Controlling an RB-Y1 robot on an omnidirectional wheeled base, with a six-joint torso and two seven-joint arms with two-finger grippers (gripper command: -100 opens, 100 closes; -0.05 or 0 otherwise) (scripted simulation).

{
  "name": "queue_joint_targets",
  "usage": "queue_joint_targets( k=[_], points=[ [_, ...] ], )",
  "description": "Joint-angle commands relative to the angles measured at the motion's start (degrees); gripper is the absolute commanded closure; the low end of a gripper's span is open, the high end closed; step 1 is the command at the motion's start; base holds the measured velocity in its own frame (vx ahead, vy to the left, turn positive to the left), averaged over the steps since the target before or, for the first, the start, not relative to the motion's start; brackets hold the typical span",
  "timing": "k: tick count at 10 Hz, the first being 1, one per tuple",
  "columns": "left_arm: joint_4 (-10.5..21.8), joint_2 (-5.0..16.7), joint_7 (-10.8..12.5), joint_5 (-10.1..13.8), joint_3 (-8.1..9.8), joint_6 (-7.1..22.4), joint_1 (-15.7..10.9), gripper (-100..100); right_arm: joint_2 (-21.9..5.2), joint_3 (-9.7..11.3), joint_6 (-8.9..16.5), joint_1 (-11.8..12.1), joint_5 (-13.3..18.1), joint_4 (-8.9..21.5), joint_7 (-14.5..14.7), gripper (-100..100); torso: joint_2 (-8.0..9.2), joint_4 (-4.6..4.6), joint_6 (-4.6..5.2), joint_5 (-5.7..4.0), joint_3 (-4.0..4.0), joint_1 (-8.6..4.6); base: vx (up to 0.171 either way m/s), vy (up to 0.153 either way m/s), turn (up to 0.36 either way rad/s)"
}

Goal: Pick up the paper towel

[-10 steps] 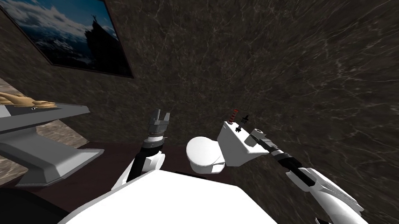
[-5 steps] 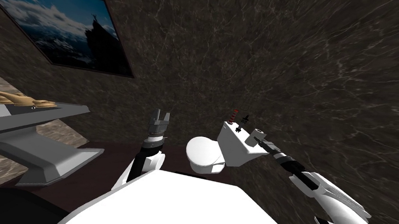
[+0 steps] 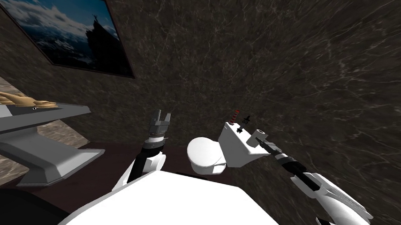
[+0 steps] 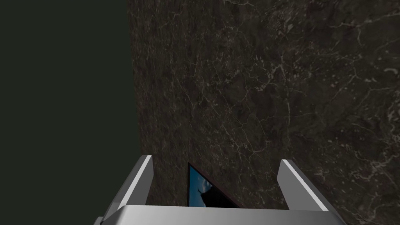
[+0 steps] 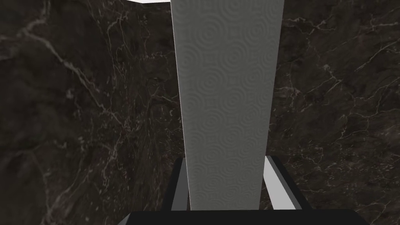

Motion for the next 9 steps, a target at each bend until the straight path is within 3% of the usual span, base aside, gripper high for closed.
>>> queue_joint_targets(
  k=[1,2,3,4,5,7,8,9],
  points=[
    [0.0,0.0,0.0,0.0,0.00,0.0,0.0,0,2.1,-1.0,2.9,2.9,0.1,-2.9,0.7,100,0.00,0.00,0.00,0.00,0.00,0.00,-0.009,-0.079,0.055],
    [0.0,0.0,0.0,0.0,0.00,0.0,0.0,0,2.1,-1.0,4.3,4.2,0.1,-6.5,0.7,100,0.02,-0.13,-0.09,-0.24,-0.06,-0.20,-0.010,-0.098,0.074],
    [0.0,0.0,0.0,0.0,0.00,0.0,0.0,0,4.2,-1.7,7.2,7.6,0.3,-9.9,1.1,100,-0.07,-0.23,-0.07,-0.38,-0.15,-0.39,-0.007,-0.136,0.101],
    [0.0,0.0,0.0,0.0,0.00,0.0,0.0,0,4.2,-1.7,7.0,7.5,0.3,-8.8,1.1,100,-0.26,-0.42,0.00,-0.66,-0.34,-0.87,-0.007,-0.113,0.070],
    [0.0,0.0,0.0,0.0,0.00,0.0,0.0,0,4.2,-1.7,7.6,8.3,0.3,-9.5,1.1,100,-0.40,-0.60,0.17,-0.92,-0.50,-1.16,0.001,-0.043,0.006],
    [0.0,0.0,0.0,0.0,0.00,0.0,0.0,0,4.2,-1.7,8.9,8.3,0.3,-13.8,1.1,100,-0.49,-0.75,0.35,-1.09,-0.62,-1.18,-0.002,0.009,-0.030],
    [0.0,0.0,0.0,0.0,0.00,0.0,0.0,0,4.2,-1.7,8.9,8.3,0.3,-14.2,1.1,100,-0.52,-0.75,0.31,-1.06,-0.63,-1.10,0.000,0.012,0.005],
    [0.0,0.0,0.0,0.0,0.00,0.0,0.0,0,6.2,-2.5,11.5,10.8,0.4,-15.9,1.5,100,-0.55,-0.75,0.30,-1.04,-0.65,-1.07,-0.001,-0.068,0.101]
  ],
)
